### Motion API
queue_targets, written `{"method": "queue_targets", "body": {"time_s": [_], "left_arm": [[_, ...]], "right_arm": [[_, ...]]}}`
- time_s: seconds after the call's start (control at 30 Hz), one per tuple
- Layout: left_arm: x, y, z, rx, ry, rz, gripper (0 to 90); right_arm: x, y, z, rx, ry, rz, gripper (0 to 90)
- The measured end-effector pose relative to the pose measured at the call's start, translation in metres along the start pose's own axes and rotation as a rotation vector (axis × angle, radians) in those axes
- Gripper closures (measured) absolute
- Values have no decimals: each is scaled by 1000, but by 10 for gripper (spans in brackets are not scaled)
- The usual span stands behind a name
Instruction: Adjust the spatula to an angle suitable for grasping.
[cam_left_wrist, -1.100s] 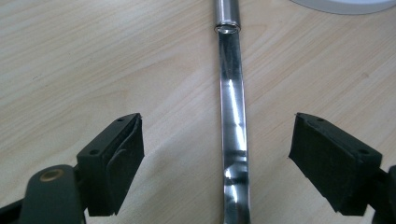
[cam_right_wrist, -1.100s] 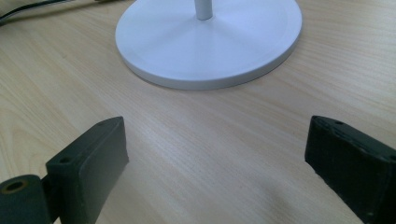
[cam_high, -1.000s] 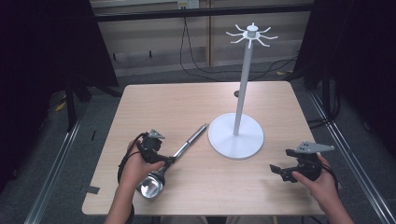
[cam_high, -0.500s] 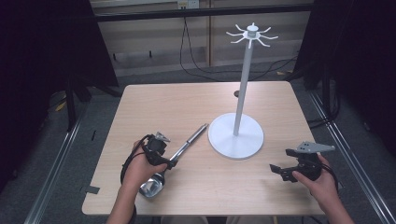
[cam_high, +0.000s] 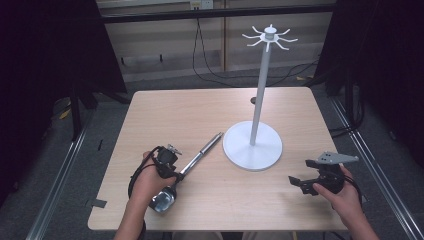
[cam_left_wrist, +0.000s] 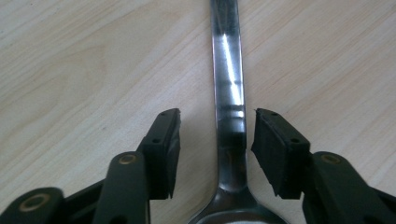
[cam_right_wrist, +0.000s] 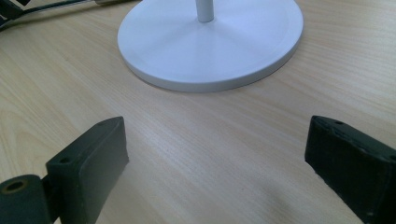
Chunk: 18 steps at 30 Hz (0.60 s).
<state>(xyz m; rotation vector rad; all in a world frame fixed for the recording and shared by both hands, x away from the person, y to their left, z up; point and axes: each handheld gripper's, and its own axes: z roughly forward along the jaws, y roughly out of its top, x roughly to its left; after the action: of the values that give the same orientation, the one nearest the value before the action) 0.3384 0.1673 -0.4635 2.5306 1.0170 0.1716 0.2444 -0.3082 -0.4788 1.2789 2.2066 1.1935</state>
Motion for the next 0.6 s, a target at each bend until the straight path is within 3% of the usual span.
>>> {"method": "queue_targets", "body": {"time_s": [0.33,0.5,0.6], "left_arm": [[-3,2,6,34,-28,-49,654],[-5,4,10,63,-33,-46,727],[-5,5,10,62,-34,-73,741]], "right_arm": [[1,0,1,4,1,-7,52],[1,0,1,2,3,-10,52],[1,0,1,-3,4,-8,52]]}}
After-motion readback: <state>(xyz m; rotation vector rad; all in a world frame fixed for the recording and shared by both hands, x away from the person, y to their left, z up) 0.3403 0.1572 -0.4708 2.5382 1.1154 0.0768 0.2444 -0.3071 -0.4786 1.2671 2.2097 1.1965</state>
